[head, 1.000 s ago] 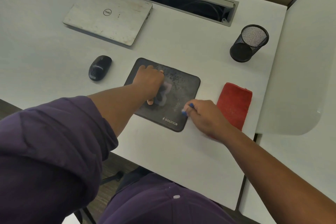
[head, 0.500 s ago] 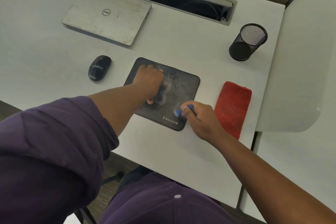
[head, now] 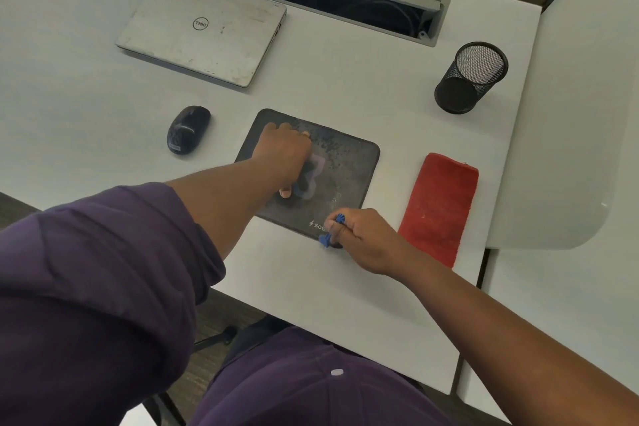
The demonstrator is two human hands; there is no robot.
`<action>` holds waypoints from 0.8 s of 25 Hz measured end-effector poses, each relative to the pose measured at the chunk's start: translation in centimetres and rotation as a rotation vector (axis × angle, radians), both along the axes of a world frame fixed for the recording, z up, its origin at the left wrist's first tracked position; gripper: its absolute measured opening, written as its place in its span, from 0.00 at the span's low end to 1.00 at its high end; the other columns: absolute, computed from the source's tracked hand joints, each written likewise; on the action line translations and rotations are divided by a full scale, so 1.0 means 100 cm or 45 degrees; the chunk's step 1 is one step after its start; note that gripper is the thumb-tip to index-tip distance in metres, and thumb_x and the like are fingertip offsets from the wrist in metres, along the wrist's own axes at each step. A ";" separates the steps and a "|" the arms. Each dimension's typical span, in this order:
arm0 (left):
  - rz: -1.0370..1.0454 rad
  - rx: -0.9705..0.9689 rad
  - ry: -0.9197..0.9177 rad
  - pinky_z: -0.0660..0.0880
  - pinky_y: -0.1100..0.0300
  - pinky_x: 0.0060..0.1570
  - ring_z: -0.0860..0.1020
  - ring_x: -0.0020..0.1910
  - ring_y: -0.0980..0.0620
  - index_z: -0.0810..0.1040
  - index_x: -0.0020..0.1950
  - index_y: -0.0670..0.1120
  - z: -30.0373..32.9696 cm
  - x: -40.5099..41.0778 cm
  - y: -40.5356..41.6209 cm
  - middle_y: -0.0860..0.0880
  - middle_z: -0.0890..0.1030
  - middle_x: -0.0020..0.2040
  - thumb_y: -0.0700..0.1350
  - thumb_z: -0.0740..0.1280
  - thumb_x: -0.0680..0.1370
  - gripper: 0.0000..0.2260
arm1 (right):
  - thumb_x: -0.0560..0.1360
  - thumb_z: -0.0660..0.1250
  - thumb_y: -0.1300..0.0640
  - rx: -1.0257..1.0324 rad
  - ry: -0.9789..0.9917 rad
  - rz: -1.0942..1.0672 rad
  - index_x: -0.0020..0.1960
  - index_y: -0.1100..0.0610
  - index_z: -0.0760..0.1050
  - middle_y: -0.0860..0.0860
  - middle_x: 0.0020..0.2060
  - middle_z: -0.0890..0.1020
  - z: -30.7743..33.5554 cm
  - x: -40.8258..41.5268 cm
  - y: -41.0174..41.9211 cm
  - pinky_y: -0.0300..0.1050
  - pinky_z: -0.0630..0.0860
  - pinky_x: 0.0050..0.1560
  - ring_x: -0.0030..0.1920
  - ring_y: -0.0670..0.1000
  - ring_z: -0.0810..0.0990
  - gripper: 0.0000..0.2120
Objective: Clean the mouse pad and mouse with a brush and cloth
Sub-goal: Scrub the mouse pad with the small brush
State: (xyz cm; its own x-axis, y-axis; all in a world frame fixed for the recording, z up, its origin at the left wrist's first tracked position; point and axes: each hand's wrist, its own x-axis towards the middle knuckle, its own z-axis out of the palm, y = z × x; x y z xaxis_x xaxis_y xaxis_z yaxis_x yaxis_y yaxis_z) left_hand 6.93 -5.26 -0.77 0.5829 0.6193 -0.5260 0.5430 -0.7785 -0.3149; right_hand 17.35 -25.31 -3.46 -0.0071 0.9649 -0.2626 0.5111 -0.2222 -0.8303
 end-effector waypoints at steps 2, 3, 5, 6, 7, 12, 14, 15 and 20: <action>0.006 -0.007 0.004 0.63 0.54 0.48 0.73 0.57 0.46 0.75 0.64 0.48 0.000 0.000 0.000 0.50 0.79 0.59 0.52 0.81 0.62 0.33 | 0.82 0.61 0.52 0.028 0.148 -0.134 0.46 0.50 0.78 0.45 0.38 0.83 0.002 -0.001 0.003 0.44 0.76 0.41 0.39 0.46 0.80 0.10; 0.004 -0.006 0.009 0.63 0.54 0.48 0.73 0.57 0.46 0.75 0.64 0.48 0.000 0.000 0.000 0.50 0.79 0.60 0.52 0.82 0.62 0.33 | 0.82 0.61 0.52 0.095 0.154 -0.185 0.47 0.51 0.79 0.45 0.38 0.82 0.003 -0.001 0.006 0.42 0.74 0.40 0.39 0.45 0.79 0.09; -0.006 -0.001 0.014 0.63 0.54 0.48 0.73 0.57 0.46 0.76 0.63 0.48 0.001 0.001 -0.001 0.50 0.79 0.59 0.51 0.81 0.63 0.32 | 0.81 0.61 0.50 0.123 0.042 -0.128 0.44 0.50 0.78 0.44 0.36 0.81 0.003 0.000 0.011 0.40 0.71 0.37 0.36 0.43 0.77 0.10; -0.007 -0.006 0.008 0.63 0.54 0.48 0.73 0.57 0.46 0.76 0.62 0.48 0.001 0.001 -0.001 0.50 0.79 0.59 0.51 0.80 0.64 0.29 | 0.81 0.61 0.50 0.051 -0.003 -0.083 0.43 0.50 0.77 0.44 0.36 0.81 0.002 -0.001 0.013 0.40 0.71 0.38 0.36 0.43 0.77 0.10; -0.006 -0.014 0.003 0.64 0.54 0.48 0.73 0.57 0.46 0.77 0.61 0.48 0.001 0.001 -0.001 0.50 0.79 0.60 0.51 0.80 0.65 0.27 | 0.80 0.62 0.51 -0.057 0.013 -0.070 0.44 0.51 0.77 0.45 0.36 0.82 0.001 0.000 0.014 0.42 0.73 0.40 0.37 0.44 0.78 0.09; -0.017 -0.019 0.025 0.63 0.54 0.48 0.73 0.57 0.46 0.77 0.60 0.49 0.003 0.001 -0.001 0.50 0.78 0.63 0.51 0.80 0.64 0.27 | 0.81 0.64 0.52 -0.102 0.208 -0.233 0.48 0.50 0.80 0.50 0.42 0.85 0.002 0.001 0.016 0.47 0.78 0.48 0.45 0.51 0.83 0.07; -0.013 -0.011 0.015 0.63 0.54 0.48 0.73 0.56 0.46 0.77 0.59 0.49 0.002 0.002 -0.002 0.49 0.79 0.60 0.51 0.80 0.65 0.25 | 0.81 0.63 0.53 -0.163 0.099 -0.146 0.47 0.53 0.79 0.51 0.40 0.85 0.002 -0.002 0.016 0.49 0.78 0.45 0.42 0.50 0.81 0.08; -0.004 -0.006 0.006 0.63 0.54 0.47 0.73 0.56 0.46 0.77 0.59 0.48 0.002 0.001 -0.002 0.49 0.79 0.59 0.50 0.80 0.65 0.26 | 0.81 0.63 0.53 -0.187 0.108 -0.159 0.47 0.52 0.79 0.49 0.39 0.85 0.001 -0.003 0.017 0.47 0.78 0.44 0.40 0.47 0.81 0.08; -0.005 -0.003 -0.001 0.63 0.54 0.46 0.73 0.55 0.46 0.76 0.61 0.47 0.000 0.001 -0.002 0.49 0.80 0.58 0.51 0.81 0.63 0.29 | 0.81 0.62 0.53 -0.160 0.118 -0.247 0.46 0.50 0.78 0.49 0.39 0.85 0.004 -0.005 0.017 0.48 0.79 0.45 0.41 0.52 0.82 0.08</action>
